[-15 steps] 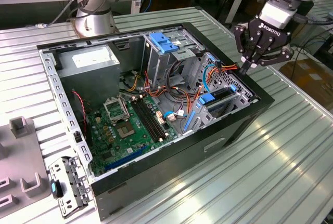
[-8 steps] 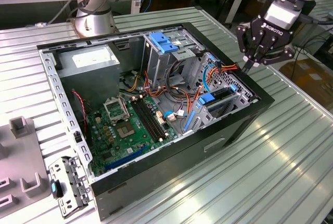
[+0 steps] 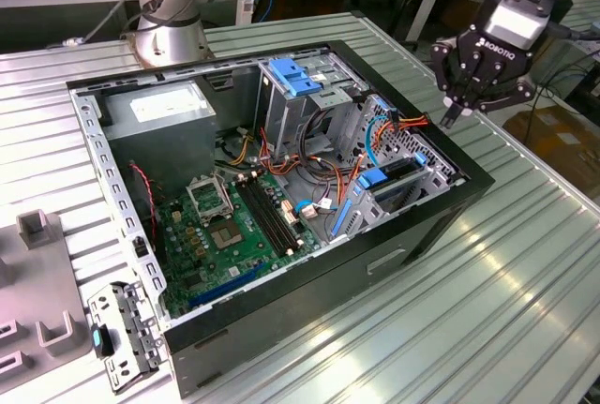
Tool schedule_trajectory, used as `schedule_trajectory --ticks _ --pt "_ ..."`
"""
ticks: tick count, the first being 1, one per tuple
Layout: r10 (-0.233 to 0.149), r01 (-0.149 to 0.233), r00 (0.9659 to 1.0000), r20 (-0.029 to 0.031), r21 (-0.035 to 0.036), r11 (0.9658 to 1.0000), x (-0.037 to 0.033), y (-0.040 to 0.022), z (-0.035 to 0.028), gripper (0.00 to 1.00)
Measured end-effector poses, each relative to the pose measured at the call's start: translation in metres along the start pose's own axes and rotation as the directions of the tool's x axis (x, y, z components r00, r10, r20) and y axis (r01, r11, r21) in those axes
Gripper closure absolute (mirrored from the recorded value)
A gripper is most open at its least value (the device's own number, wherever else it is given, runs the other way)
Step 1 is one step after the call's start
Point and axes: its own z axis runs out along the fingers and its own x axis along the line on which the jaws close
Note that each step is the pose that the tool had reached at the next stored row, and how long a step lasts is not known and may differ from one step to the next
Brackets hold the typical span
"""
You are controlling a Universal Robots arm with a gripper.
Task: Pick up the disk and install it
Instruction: 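Insert the first disk wire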
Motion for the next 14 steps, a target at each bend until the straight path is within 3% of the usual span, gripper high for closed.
schedule_trajectory --ticks 6,14 --pt "-0.024 0.024 0.9997 0.0001 0.0002 0.9997 0.0016 -0.0116 0.0001 0.89" --pt "-0.026 0.026 0.9997 -0.0001 0.0001 0.9997 0.0015 -0.0118 0.0000 0.89"
